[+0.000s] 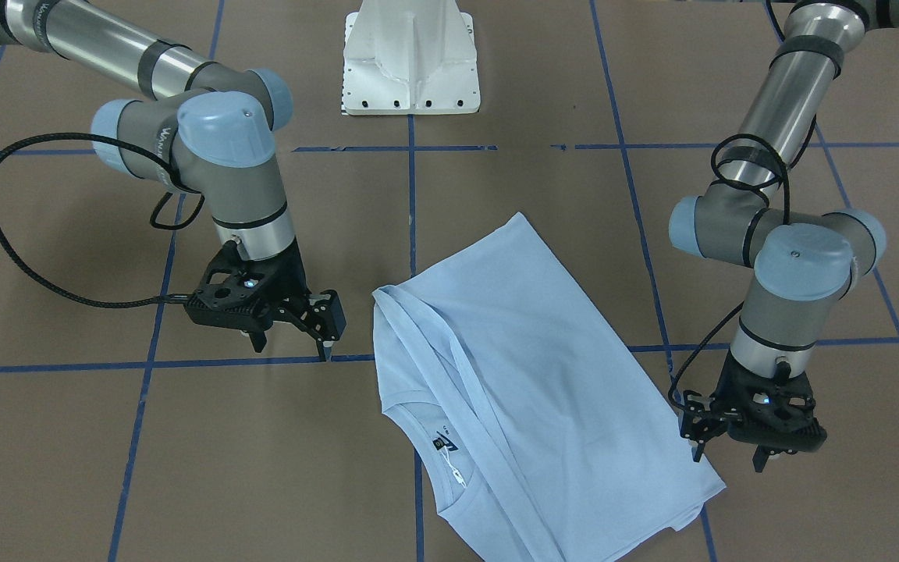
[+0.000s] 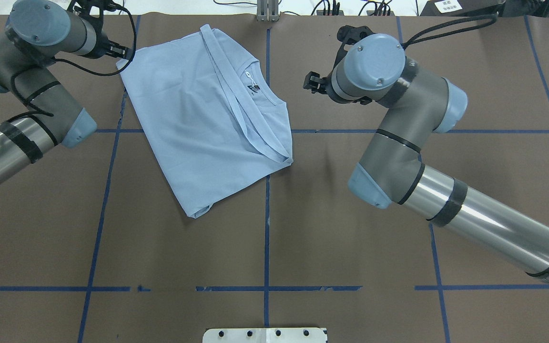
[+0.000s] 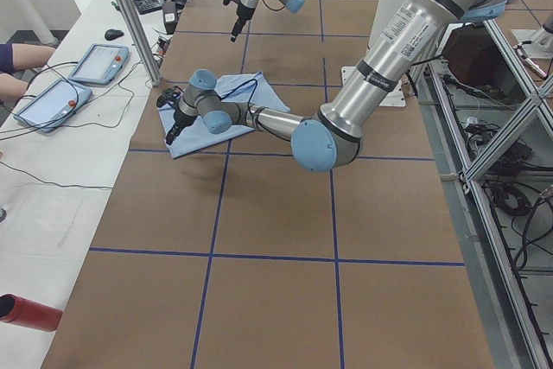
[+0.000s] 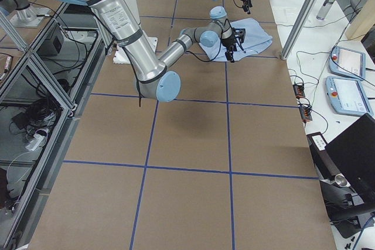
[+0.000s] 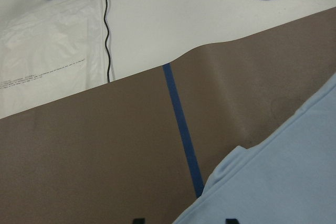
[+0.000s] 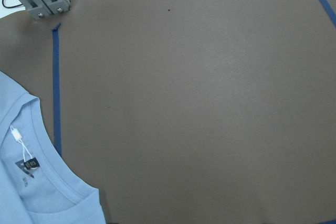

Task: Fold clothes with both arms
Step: 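Move the right gripper onto the shirt near the collar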

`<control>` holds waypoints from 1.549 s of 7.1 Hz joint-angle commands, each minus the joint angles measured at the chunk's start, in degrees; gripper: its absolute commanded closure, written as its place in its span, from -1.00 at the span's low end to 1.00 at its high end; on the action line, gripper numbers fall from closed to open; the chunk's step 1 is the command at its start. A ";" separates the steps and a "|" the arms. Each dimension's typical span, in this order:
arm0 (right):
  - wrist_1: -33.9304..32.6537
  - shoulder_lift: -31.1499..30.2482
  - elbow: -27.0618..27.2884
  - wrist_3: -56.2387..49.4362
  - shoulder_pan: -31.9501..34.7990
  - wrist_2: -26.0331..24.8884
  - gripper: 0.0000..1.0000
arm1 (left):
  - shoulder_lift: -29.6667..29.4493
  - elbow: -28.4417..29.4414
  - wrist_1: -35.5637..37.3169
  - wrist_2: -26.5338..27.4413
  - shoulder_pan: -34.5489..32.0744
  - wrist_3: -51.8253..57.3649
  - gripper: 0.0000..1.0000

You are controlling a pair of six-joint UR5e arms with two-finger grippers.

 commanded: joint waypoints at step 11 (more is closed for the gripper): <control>-0.13 12.55 -19.88 10.88 -9.63 -9.97 -0.23 | 1.24 -2.10 -0.09 -0.99 0.05 -0.59 -1.00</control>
